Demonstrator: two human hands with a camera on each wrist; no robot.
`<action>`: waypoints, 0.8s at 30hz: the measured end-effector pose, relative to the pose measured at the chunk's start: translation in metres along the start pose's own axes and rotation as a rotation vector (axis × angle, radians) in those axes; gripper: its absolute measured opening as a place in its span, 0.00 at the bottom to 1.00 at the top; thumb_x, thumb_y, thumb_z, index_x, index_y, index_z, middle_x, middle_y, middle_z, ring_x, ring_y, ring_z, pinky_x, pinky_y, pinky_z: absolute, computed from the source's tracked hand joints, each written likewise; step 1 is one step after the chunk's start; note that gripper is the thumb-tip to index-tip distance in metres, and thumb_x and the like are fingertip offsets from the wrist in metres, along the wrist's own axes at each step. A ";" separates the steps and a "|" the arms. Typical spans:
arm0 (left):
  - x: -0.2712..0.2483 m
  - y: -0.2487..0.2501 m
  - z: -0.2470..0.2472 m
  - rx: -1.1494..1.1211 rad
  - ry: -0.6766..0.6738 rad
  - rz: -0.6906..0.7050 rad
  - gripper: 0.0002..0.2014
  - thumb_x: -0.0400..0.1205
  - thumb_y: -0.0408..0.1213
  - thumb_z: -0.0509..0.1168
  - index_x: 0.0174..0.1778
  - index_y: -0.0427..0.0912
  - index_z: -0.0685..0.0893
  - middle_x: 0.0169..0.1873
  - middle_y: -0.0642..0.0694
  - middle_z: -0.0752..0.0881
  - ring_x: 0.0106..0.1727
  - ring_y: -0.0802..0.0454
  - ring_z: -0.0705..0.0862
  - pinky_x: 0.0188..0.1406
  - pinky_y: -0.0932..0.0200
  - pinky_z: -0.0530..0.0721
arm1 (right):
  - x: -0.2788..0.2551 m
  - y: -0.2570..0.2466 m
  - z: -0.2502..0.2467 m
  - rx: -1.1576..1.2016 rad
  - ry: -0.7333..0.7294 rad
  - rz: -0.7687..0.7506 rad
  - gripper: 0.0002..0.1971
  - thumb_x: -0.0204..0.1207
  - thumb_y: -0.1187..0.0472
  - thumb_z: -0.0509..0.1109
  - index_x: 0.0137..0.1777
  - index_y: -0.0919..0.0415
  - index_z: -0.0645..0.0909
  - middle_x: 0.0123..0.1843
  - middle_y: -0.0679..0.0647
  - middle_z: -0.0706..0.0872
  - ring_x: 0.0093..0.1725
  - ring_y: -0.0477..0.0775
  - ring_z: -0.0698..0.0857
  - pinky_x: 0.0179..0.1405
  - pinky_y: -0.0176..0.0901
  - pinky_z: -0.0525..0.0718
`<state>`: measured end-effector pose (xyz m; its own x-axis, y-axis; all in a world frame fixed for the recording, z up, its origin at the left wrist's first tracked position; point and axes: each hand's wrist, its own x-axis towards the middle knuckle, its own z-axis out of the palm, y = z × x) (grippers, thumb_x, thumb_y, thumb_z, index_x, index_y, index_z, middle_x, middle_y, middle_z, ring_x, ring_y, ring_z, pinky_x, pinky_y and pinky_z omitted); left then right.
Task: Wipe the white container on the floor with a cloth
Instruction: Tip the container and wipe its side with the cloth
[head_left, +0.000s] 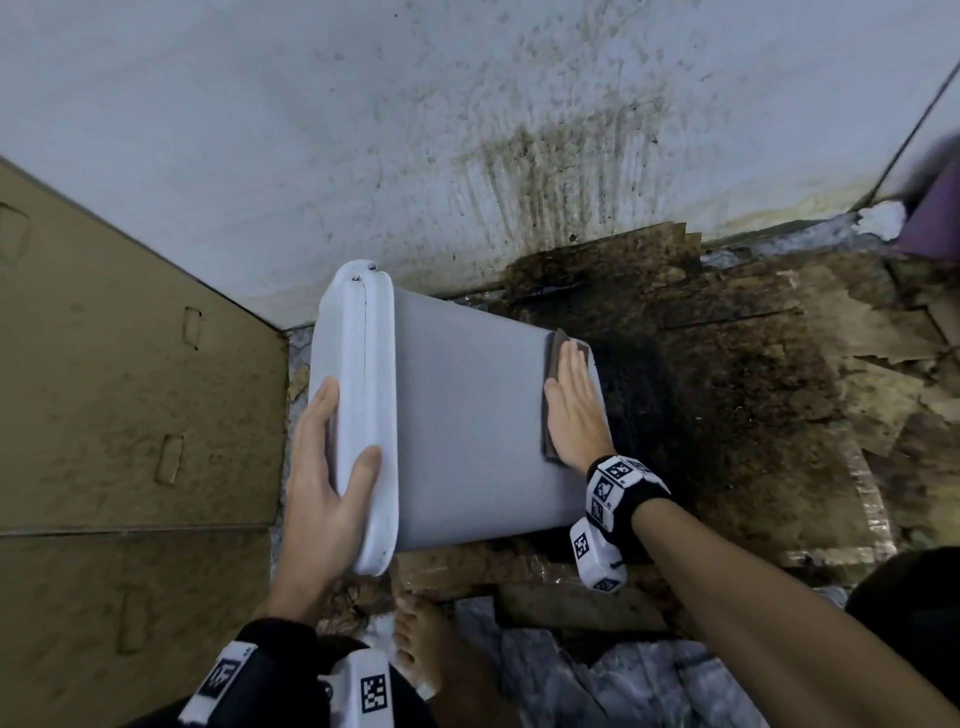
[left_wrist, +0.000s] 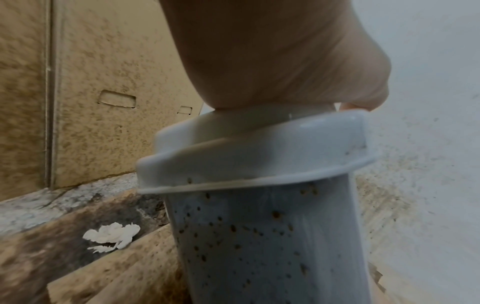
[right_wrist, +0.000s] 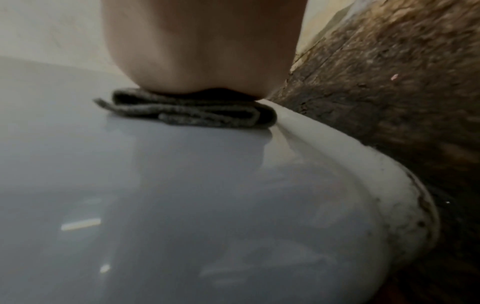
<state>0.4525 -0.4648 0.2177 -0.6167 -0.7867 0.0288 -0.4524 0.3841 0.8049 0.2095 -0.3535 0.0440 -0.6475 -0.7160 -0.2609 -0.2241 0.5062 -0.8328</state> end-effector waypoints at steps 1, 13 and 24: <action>0.000 -0.001 0.000 0.000 -0.001 -0.008 0.36 0.85 0.57 0.62 0.90 0.52 0.65 0.89 0.57 0.67 0.89 0.52 0.67 0.86 0.31 0.70 | -0.001 -0.005 0.001 0.037 0.009 0.036 0.30 0.93 0.59 0.44 0.90 0.61 0.37 0.92 0.53 0.36 0.91 0.50 0.37 0.90 0.48 0.37; 0.001 -0.009 -0.004 0.038 -0.005 -0.007 0.36 0.85 0.59 0.62 0.90 0.55 0.65 0.88 0.58 0.67 0.88 0.50 0.68 0.83 0.29 0.72 | -0.051 -0.070 0.023 0.004 -0.051 -0.365 0.30 0.93 0.53 0.44 0.90 0.50 0.34 0.91 0.42 0.33 0.89 0.38 0.34 0.87 0.38 0.33; 0.001 -0.014 -0.007 0.021 -0.005 -0.007 0.35 0.86 0.58 0.63 0.90 0.56 0.64 0.88 0.58 0.68 0.88 0.49 0.69 0.83 0.28 0.72 | -0.008 -0.013 -0.006 0.055 0.013 0.156 0.30 0.94 0.57 0.44 0.90 0.62 0.37 0.93 0.55 0.37 0.91 0.50 0.39 0.88 0.44 0.35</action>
<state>0.4627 -0.4744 0.2107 -0.6164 -0.7872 0.0206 -0.4702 0.3889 0.7922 0.2125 -0.3513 0.0598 -0.6809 -0.6244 -0.3828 -0.0803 0.5831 -0.8085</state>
